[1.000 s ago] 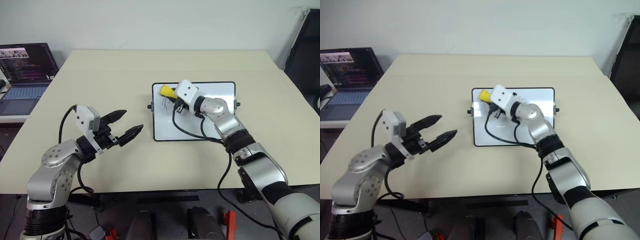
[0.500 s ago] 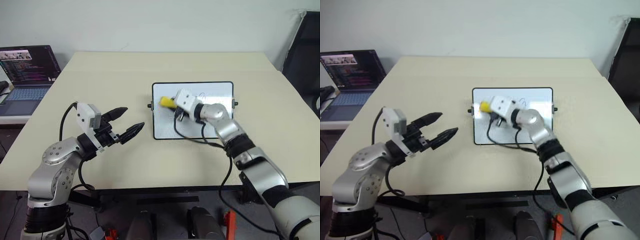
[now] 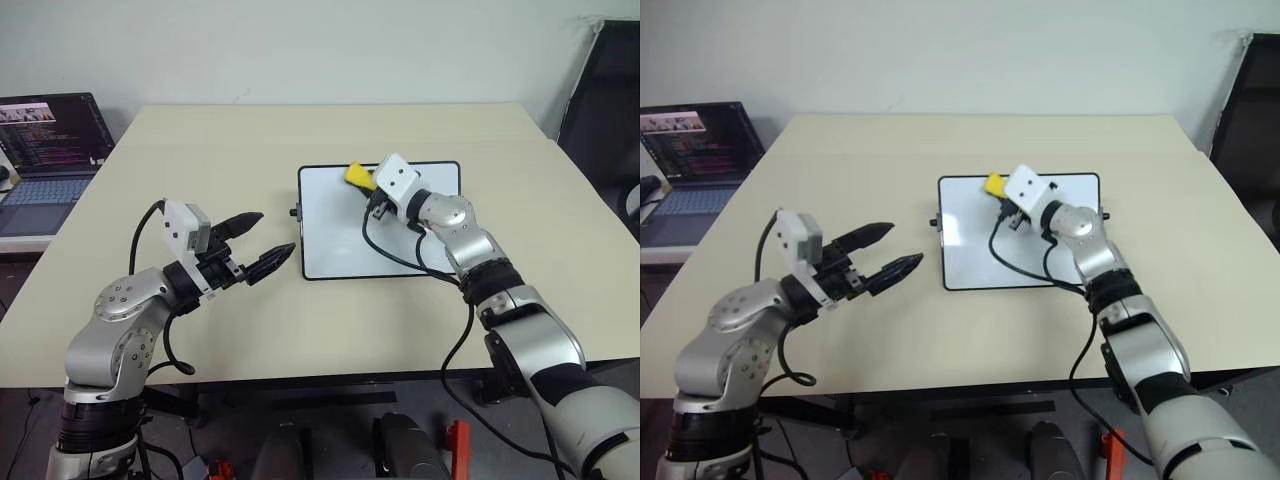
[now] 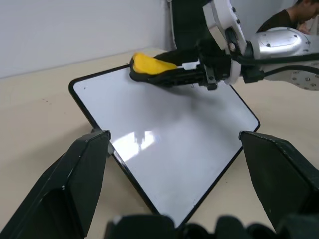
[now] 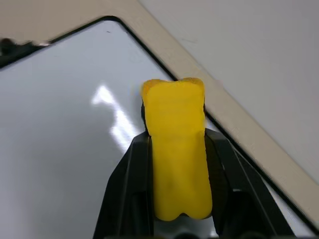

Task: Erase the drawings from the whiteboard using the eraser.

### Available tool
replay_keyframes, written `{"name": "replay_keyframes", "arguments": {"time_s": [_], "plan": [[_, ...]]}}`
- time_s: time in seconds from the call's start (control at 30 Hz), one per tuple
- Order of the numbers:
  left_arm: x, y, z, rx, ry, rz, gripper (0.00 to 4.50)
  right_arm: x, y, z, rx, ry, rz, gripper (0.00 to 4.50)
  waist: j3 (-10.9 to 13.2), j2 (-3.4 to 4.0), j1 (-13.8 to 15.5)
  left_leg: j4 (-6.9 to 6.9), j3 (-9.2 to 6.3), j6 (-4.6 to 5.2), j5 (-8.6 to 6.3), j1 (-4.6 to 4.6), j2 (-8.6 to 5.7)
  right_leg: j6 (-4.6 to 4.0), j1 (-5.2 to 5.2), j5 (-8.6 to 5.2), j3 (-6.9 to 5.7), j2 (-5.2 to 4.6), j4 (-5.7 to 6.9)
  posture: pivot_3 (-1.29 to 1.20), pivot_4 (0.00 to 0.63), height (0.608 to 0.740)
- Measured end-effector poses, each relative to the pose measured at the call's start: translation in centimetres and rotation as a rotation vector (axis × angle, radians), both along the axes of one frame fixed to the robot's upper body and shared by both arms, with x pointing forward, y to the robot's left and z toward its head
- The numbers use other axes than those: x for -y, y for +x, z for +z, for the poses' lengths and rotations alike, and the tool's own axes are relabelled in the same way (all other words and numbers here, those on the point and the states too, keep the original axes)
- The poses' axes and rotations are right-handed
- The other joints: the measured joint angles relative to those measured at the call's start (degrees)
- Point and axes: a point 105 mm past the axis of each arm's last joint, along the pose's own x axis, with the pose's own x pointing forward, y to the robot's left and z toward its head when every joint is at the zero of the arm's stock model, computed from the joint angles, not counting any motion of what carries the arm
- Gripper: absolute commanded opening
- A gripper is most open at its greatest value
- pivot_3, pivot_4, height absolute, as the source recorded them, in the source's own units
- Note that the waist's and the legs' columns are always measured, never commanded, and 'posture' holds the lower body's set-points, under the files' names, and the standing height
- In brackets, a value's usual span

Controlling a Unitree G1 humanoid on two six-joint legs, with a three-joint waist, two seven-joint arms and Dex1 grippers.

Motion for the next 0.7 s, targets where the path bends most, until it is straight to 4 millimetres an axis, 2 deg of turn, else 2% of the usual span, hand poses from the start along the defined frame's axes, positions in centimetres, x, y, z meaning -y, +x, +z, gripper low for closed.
{"name": "replay_keyframes", "arguments": {"time_s": [0.07,0.1,0.2,0.27,0.37,0.47,0.57,0.63,0.7], "plan": [[0.1,0.1,0.1,0.003,0.000,-0.010,4.50,-0.5,-1.7,-1.0,-0.088,0.040,0.092,1.00,0.1,0.04,0.0,-0.01,-0.02,0.00,0.00,-0.10,0.00,0.00,-0.10,0.00,-0.01,0.00,0.00,0.00,0.150,0.740],[0.0,0.1,0.1,0.003,0.000,-0.013,4.50,-0.8,-2.7,-0.9,-0.126,0.062,0.149,1.00,0.1,0.07,0.1,-0.01,-0.02,0.00,-0.01,-0.17,0.00,0.00,-0.16,0.00,-0.01,-0.01,0.00,0.00,0.150,0.740],[0.3,0.0,0.1,0.002,0.006,-0.037,4.50,-0.4,-5.9,2.0,-0.157,0.071,0.275,1.00,0.2,0.11,0.5,-0.02,-0.09,-0.06,-0.06,-0.23,0.00,0.00,-0.20,-0.01,-0.10,-0.05,-0.02,0.00,0.150,0.740],[0.4,0.1,0.0,-0.001,0.011,-0.052,4.50,1.2,-7.6,3.9,-0.148,0.044,0.290,1.00,0.2,0.09,0.9,-0.06,-0.12,-0.09,-0.10,-0.23,0.00,-0.03,-0.16,-0.07,-0.17,-0.05,-0.09,0.00,0.150,0.740],[-0.2,0.3,-0.2,-0.009,0.037,-0.047,4.50,5.2,-8.9,4.0,-0.201,0.003,0.209,1.00,0.2,0.04,1.7,-0.07,-0.11,-0.13,-0.14,-0.23,0.00,-0.08,-0.12,-0.17,-0.22,-0.05,-0.17,0.00,0.150,0.740],[-0.8,0.6,0.5,0.000,0.080,-0.057,4.50,11.3,-9.6,2.6,-0.295,-0.022,0.037,1.00,0.2,-0.05,2.1,-0.07,-0.08,-0.13,-0.15,-0.27,-0.04,-0.06,-0.12,-0.32,-0.22,-0.10,-0.20,0.00,0.150,0.740],[-2.0,0.6,1.1,0.002,0.139,-0.074,4.50,18.1,-10.9,2.4,-0.320,-0.069,-0.160,1.00,0.2,-0.05,2.0,-0.12,0.01,-0.08,-0.21,-0.25,-0.06,-0.05,-0.12,-0.46,-0.17,-0.14,-0.23,0.00,0.150,0.740],[-2.4,0.6,1.1,-0.008,0.153,-0.079,4.50,20.7,-11.8,2.3,-0.333,-0.100,-0.230,1.00,0.2,-0.05,1.7,-0.14,0.04,-0.01,-0.26,-0.20,-0.03,-0.05,-0.12,-0.49,-0.14,-0.12,-0.22,0.00,0.150,0.740],[-2.4,0.7,1.0,-0.013,0.151,-0.088,4.50,21.6,-12.3,1.9,-0.341,-0.113,-0.248,1.00,0.2,-0.05,0.9,-0.13,0.07,0.06,-0.30,-0.15,0.01,-0.05,-0.12,-0.50,-0.05,-0.03,-0.19,0.00,0.150,0.740]]}}
